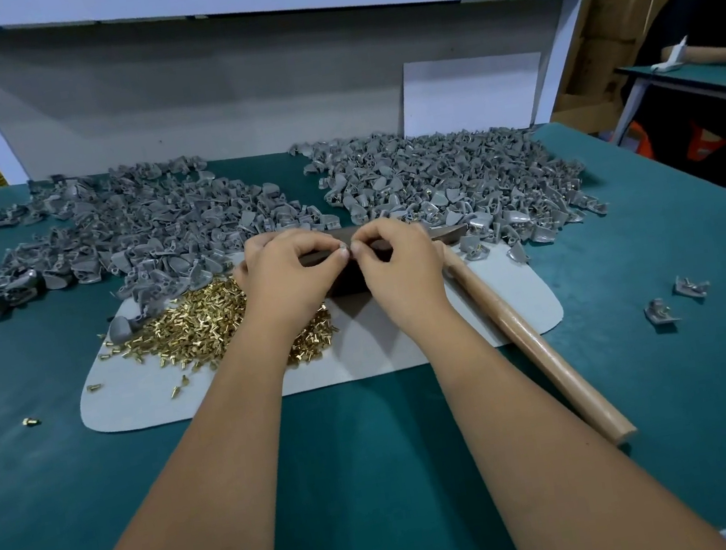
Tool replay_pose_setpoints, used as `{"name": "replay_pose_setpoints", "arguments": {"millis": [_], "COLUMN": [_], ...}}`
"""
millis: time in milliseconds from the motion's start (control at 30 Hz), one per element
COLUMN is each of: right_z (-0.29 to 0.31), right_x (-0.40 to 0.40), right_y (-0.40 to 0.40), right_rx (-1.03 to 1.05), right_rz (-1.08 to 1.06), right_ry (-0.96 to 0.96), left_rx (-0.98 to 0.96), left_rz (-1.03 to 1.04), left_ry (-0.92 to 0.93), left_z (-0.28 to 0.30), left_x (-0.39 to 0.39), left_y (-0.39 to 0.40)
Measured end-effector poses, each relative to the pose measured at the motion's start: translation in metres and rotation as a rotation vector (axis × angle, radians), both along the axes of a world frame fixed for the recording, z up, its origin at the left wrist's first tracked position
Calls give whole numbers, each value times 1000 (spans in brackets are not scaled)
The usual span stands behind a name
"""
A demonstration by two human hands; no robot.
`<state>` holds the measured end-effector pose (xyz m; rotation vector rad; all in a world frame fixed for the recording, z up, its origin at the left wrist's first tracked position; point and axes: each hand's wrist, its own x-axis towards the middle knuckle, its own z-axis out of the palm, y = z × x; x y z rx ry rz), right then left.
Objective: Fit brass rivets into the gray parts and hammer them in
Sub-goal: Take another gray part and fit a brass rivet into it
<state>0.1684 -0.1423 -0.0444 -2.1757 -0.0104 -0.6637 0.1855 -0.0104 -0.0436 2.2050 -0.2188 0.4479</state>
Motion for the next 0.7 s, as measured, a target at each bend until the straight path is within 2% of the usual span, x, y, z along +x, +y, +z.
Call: {"name": "replay_pose_setpoints", "arguments": {"millis": [67, 167, 233, 367, 700], "right_z": [-2, -1, -1, -1, 0], "right_x": [-1, -2, -1, 0, 5], "right_y": [-3, -4, -4, -4, -3], "right_rx": [116, 415, 505, 490, 203], "right_rz": [49, 83, 73, 50, 32], "right_ry": [2, -2, -11, -43, -31], "left_rx": [7, -3, -22, -45, 17], "left_rz": [7, 18, 16, 17, 16], "left_ry": [18, 51, 68, 85, 73], "left_z": [1, 1, 1, 0, 3], "left_x": [0, 0, 1, 2, 0], "left_y": [-1, -2, -3, -4, -4]}}
